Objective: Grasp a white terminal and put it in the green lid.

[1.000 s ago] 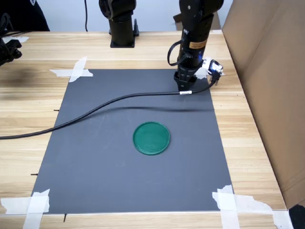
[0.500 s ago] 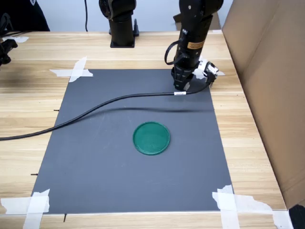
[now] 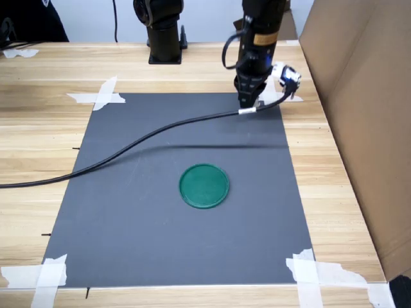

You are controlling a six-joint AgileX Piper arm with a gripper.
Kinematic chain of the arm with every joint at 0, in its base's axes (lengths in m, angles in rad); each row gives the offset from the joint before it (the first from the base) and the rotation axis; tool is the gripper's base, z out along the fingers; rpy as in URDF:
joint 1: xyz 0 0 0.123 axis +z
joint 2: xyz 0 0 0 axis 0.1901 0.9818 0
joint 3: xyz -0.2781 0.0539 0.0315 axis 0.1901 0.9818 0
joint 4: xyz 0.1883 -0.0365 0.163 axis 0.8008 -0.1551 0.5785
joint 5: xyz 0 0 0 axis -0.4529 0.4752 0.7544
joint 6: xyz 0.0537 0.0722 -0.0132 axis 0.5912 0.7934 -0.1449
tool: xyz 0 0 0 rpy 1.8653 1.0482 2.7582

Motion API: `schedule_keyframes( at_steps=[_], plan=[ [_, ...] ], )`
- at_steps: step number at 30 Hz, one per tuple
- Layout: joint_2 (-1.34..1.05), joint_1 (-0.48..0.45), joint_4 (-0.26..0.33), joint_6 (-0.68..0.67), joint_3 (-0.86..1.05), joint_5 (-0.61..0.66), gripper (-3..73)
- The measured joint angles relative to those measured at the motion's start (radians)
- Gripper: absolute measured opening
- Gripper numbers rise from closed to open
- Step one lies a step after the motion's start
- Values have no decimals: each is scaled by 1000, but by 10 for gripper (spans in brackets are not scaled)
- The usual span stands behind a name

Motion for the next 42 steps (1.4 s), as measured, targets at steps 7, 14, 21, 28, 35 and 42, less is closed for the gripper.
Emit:
schedule_keyframes(
  at_steps=[7,14,21,28,35,42],
  plan=[
    [-37,-73,38,-2,-210,208,78],
    [-37,-258,49,-50,-424,274,78],
    [40,-442,42,-133,-438,278,78],
    [151,-516,41,-161,-440,186,78],
    [267,-516,48,-177,-440,119,78],
    [324,-513,95,-238,-440,113,78]
  ],
)
